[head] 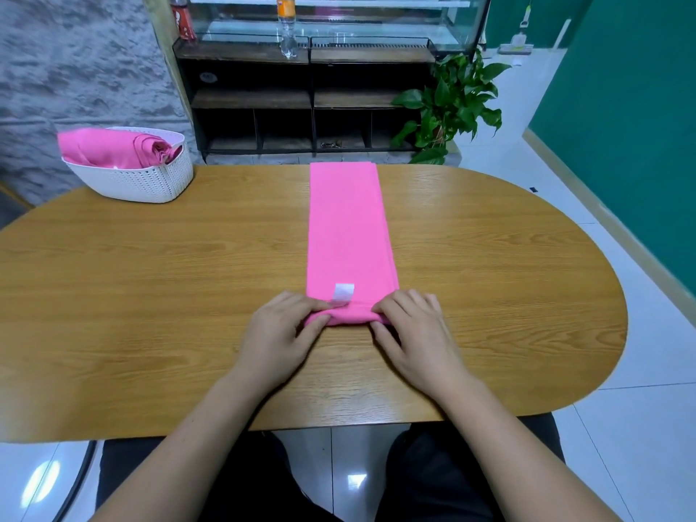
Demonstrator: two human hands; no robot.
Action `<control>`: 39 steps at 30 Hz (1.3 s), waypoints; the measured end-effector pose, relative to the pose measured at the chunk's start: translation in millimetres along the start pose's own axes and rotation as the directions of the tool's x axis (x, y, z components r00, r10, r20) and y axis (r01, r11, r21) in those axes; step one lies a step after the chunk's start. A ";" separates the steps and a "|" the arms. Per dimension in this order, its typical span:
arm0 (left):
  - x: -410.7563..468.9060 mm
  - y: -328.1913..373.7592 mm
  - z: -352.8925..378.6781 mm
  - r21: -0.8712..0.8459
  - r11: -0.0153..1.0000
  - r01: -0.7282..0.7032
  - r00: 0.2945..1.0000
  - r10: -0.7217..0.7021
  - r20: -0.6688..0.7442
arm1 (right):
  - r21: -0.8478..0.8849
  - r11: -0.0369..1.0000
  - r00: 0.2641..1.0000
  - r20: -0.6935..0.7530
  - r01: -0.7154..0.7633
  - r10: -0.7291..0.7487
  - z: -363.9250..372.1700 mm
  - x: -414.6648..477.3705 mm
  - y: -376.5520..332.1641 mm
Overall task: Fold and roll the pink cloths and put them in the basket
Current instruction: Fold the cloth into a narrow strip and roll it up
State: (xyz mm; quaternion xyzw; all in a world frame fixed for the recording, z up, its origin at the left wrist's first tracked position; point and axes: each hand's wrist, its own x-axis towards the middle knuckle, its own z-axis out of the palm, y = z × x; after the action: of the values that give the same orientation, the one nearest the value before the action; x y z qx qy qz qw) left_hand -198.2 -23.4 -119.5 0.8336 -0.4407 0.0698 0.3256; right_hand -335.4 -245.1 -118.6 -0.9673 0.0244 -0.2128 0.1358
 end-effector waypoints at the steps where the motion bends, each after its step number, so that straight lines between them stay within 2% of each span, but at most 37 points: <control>1: 0.4 0.7 -1.9 -0.012 0.999 0.030 1.000 -0.030 -0.008 | 0.013 1.000 1.000 -0.021 0.001 -0.001 0.7 0.1 0.8; 5: 1.5 0.9 -5.2 -0.092 0.983 0.156 0.988 -0.157 -0.003 | 0.135 0.991 0.999 -0.046 -0.017 0.023 3.4 0.2 3.6; 8: 6.4 -0.1 -3.0 -0.142 0.958 0.250 0.968 -0.249 0.030 | 0.252 0.963 0.993 -0.046 -0.091 0.106 3.9 3.6 4.3; 14: 12.3 0.3 6.3 -0.213 0.942 0.261 0.957 -0.281 -0.068 | 0.419 0.866 0.957 0.022 -0.271 0.289 10.1 17.4 7.1; 17: 10.6 -3.5 9.8 -0.147 0.962 0.232 0.957 -0.252 -0.141 | 0.343 0.887 0.940 -0.031 -0.309 0.340 17.5 17.9 4.4; 19: 10.7 -1.1 10.7 -0.058 0.985 0.160 0.969 -0.168 -0.183 | 0.267 0.910 0.934 -0.078 -0.317 0.348 18.2 16.7 2.1; 22: 8.9 6.2 13.6 0.173 0.984 -0.029 0.982 0.061 -0.179 | 0.112 0.970 0.957 -0.174 -0.214 0.231 14.2 14.7 -3.6; 23: 7.6 7.3 14.2 0.204 0.977 -0.058 0.980 0.095 -0.176 | 0.052 0.985 0.969 -0.181 -0.163 0.170 13.2 14.2 -7.1; 25: 5.2 7.0 12.8 0.194 0.980 -0.047 0.980 0.083 -0.182 | -0.046 0.995 0.985 -0.151 -0.092 0.085 13.6 13.7 -13.0; 29: 3.5 0.8 5.1 0.088 0.996 0.015 0.993 -0.005 -0.116 | -0.096 0.993 0.993 -0.100 -0.075 0.065 14.1 11.1 -12.7; 33: 2.0 -5.8 2.0 0.053 0.998 0.028 0.999 -0.027 -0.018 | -0.060 0.998 0.998 -0.048 -0.034 0.031 3.6 6.6 -15.2; 39: 5.0 -8.1 0.9 0.029 0.998 0.050 0.999 -0.050 0.002 | 0.004 0.999 0.998 -0.053 -0.045 0.045 8.6 3.5 -2.1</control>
State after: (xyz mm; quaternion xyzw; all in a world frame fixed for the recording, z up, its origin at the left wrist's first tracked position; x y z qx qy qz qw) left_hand -189.1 -24.2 -122.1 0.8491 -0.4189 0.0666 0.3147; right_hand -328.7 -241.3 -124.0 -0.9603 0.0493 -0.2356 0.1412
